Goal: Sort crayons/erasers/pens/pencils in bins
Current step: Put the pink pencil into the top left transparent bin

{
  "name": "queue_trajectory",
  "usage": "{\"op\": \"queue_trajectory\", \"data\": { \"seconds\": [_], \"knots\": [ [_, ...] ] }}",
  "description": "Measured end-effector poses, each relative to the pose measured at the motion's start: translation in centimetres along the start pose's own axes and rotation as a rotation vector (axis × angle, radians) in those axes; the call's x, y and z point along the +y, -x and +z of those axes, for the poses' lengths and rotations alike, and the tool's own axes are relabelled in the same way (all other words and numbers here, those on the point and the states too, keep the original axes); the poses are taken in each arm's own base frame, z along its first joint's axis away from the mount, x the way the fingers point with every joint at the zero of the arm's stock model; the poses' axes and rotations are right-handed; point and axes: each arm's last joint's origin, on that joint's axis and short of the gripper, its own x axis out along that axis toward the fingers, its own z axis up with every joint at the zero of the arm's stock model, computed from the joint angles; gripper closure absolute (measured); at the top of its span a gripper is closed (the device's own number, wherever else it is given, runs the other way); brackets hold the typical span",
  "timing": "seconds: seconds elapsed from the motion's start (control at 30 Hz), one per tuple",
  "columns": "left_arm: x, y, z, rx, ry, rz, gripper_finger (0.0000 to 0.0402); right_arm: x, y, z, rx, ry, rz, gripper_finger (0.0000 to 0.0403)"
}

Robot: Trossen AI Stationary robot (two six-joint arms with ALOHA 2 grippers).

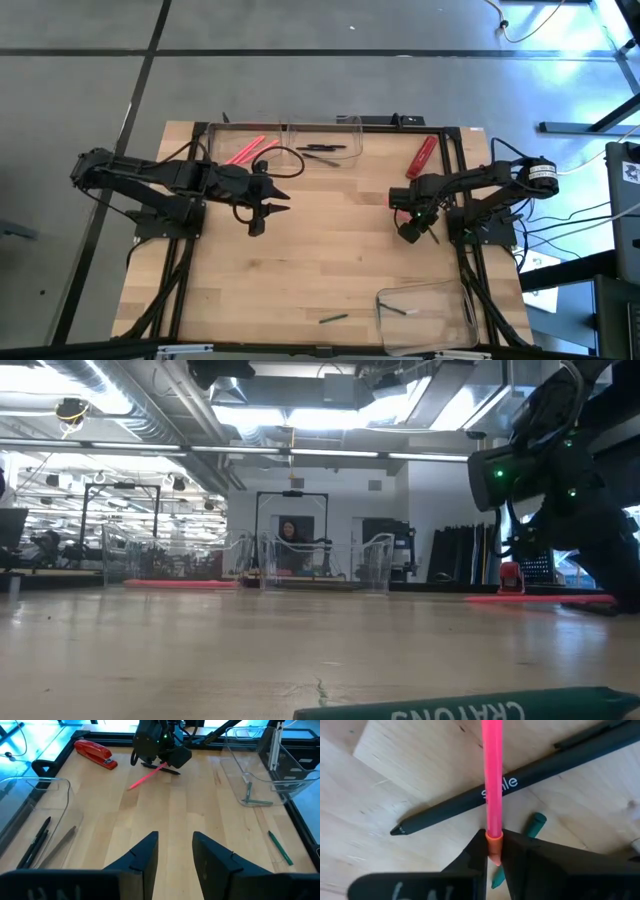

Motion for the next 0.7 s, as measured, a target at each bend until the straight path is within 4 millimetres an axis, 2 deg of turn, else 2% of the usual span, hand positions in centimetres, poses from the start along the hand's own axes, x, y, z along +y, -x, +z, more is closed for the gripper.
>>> {"op": "queue_trajectory", "data": {
  "seconds": [0.23, 0.43, 0.57, 0.7],
  "knots": [
    [0.0, 0.0, -0.1, 0.01, -0.001, 0.001, 0.0289, 0.5, 1.3, 0.3, 0.004, 0.001, 0.001, 0.0357],
    [0.0, 0.0, -0.1, 0.014, -0.002, 0.001, 0.0289, 1.4, 3.8, 0.6, -0.001, 0.028, -0.002, 0.0365],
    [0.0, 0.0, -0.3, 0.034, 0.005, 0.003, 0.0289, 2.2, 6.5, 0.9, -0.043, 0.036, -0.02, 0.0364],
    [0.1, 0.0, -0.7, 0.066, 0.066, 0.019, 0.0289, 3.2, 10.1, 1.2, -0.123, 0.05, -0.01, 0.0359]
  ]
}}
